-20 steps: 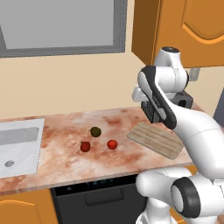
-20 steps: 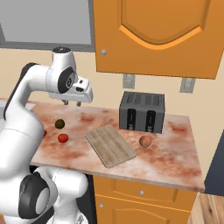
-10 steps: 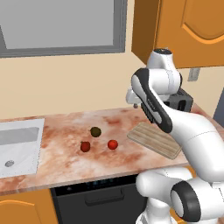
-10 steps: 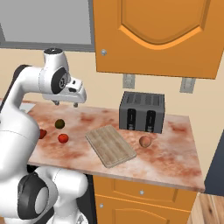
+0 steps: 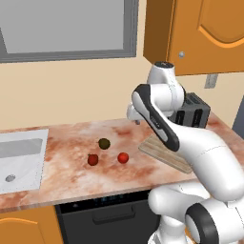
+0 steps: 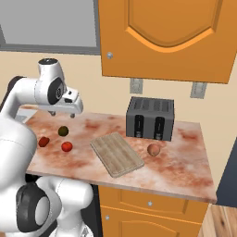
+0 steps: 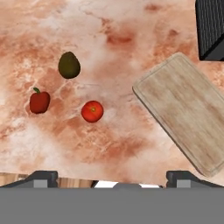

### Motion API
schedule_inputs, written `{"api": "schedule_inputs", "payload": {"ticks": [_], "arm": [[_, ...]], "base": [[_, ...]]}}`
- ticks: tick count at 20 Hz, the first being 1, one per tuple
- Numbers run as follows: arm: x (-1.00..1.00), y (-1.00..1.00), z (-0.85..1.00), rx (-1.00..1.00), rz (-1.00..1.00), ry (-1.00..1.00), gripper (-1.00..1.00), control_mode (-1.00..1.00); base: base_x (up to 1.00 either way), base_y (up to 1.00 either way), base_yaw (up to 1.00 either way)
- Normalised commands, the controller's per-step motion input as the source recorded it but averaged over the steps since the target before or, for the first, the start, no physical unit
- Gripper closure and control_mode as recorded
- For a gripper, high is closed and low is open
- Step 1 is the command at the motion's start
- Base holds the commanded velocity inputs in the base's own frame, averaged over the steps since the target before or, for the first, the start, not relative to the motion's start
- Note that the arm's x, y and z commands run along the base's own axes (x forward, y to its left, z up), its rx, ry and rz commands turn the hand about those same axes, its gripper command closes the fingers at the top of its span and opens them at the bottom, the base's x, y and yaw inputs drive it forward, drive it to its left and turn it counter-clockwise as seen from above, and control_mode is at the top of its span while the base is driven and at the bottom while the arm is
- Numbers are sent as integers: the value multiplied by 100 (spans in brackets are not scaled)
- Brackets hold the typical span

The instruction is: Place the avocado, onion, tomato, and bell pepper on the cutting board.

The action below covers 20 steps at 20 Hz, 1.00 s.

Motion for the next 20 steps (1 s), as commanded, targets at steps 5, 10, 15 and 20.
{"api": "schedule_inputs", "payload": {"ticks": [5, 10, 15, 20], "arm": [[5, 36, -26, 0, 0, 0, -100, -100], [18, 24, -19, 0, 0, 0, -100, -100], [23, 6, -17, 0, 0, 0, -100, -100], [29, 0, -21, 1, 0, 1, -100, -100]], "base": [[0, 0, 0], [0, 0, 0], [0, 0, 0], [0, 0, 0]]}}
